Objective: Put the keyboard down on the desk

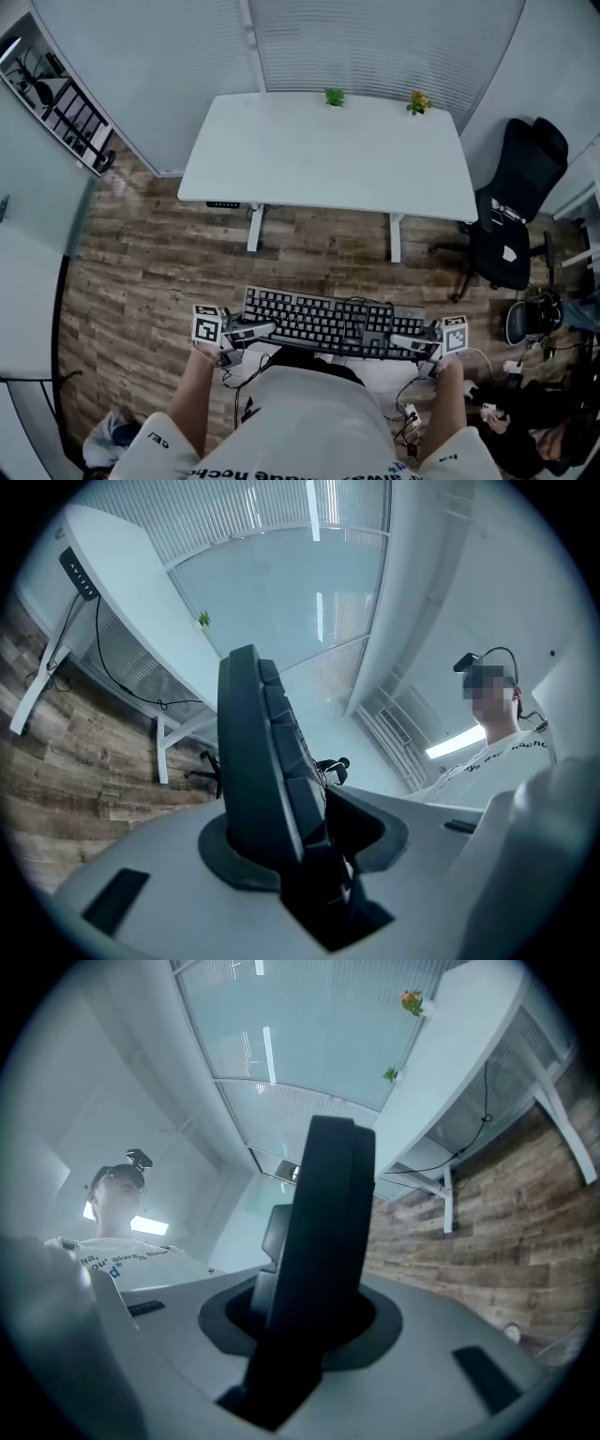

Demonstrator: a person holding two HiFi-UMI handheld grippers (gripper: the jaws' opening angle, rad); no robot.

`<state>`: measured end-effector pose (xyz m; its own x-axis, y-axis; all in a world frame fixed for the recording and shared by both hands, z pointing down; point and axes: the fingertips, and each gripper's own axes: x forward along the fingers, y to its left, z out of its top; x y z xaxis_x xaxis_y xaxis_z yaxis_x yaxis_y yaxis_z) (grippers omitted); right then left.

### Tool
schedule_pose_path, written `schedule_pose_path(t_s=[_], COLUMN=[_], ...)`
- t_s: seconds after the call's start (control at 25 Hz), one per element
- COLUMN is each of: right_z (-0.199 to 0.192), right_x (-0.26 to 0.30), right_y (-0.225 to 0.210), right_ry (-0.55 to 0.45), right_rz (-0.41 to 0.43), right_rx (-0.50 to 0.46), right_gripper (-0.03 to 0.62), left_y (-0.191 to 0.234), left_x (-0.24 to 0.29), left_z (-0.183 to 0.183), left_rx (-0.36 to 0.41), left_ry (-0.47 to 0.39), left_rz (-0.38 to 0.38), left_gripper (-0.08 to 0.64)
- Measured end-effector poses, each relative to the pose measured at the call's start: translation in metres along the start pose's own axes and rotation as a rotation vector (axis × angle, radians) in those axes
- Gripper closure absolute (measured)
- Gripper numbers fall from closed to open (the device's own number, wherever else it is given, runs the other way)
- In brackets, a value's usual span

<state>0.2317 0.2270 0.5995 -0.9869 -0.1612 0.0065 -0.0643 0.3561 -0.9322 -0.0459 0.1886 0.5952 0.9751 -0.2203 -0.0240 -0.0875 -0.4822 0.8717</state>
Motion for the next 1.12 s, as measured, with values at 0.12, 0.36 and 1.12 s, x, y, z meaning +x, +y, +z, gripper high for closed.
schedule_pose_path(t_s=[0.12,0.36,1.12], right_z=[0.015,0.043,0.203], right_x=[0.001,0.001,0.05], right_y=[-0.002,-0.019,-0.073], right_ry=[0.008,-0.01,-0.011], right_rz=[0.007,0.002,-0.022], right_rx=[-0.016,0.017,0.019], right_gripper=[0.463,0.463,0.463], left_y=[0.005,0.024,0.109], left_x=[0.007,0.018,0.038], left_z=[0.012,0.038,0.192], left_rx=[-0.003,0.0,-0.013], left_ry=[-0.001,0.006,0.004], left_rz=[0.004,0.007,-0.007], left_gripper=[0.385,0.385,0.385])
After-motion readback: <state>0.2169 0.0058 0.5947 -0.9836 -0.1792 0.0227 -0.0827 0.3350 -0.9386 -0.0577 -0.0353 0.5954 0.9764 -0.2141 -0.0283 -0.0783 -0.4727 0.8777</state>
